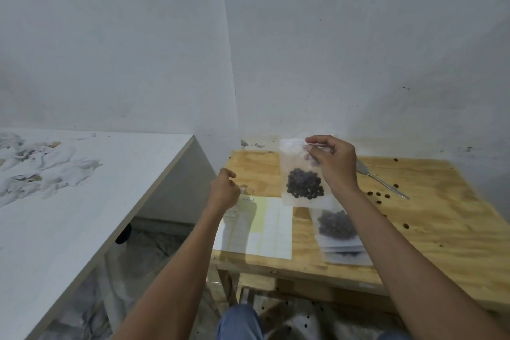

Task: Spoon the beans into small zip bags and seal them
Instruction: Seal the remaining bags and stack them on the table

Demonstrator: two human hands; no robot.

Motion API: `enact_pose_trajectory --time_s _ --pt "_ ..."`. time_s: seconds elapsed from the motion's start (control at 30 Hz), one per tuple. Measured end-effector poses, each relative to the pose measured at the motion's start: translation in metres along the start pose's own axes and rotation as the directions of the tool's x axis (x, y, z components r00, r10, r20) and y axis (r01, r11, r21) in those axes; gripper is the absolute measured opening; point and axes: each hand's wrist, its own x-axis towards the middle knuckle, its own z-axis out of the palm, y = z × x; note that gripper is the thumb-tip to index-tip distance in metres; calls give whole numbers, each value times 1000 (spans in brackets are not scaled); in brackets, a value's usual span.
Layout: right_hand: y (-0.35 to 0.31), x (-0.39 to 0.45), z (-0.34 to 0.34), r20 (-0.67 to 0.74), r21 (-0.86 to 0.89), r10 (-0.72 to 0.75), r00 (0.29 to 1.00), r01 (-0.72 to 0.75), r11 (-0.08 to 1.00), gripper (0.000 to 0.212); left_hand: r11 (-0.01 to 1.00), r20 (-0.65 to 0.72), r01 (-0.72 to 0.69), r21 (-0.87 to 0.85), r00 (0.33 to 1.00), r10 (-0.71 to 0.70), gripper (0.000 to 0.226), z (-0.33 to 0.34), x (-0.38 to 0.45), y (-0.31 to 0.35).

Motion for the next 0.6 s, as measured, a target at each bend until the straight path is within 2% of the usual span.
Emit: enact_pose_trajectory --time_s 0.07,0.13,0.2,0.33,0.47,0.6 --pt "0 0 1 -12 -6 -6 1000 6 1000 10 978 26 -48 -205 998 54 24 -6 -3 16" --pt "0 1 0 -25 -15 -7 1000 6 1000 9 906 57 -88 -413 991 122 24 -13 -9 37" --pt "-1 1 0 -34 -24 -9 999 8 1000 9 843 78 -126 -523 978 195 27 -16 -15 60" --pt "-4 -1 -3 -27 -22 -14 1000 13 1000 11 768 69 -171 -617 960 270 32 -1 -33 98" --pt "-6 -2 -7 25 6 16 1000 -16 1000 12 748 -15 -234 -622 958 287 36 20 -48 118" --pt "-4 -2 -9 91 -10 41 995 -40 999 31 764 -104 -254 -593 965 241 37 31 -57 130"
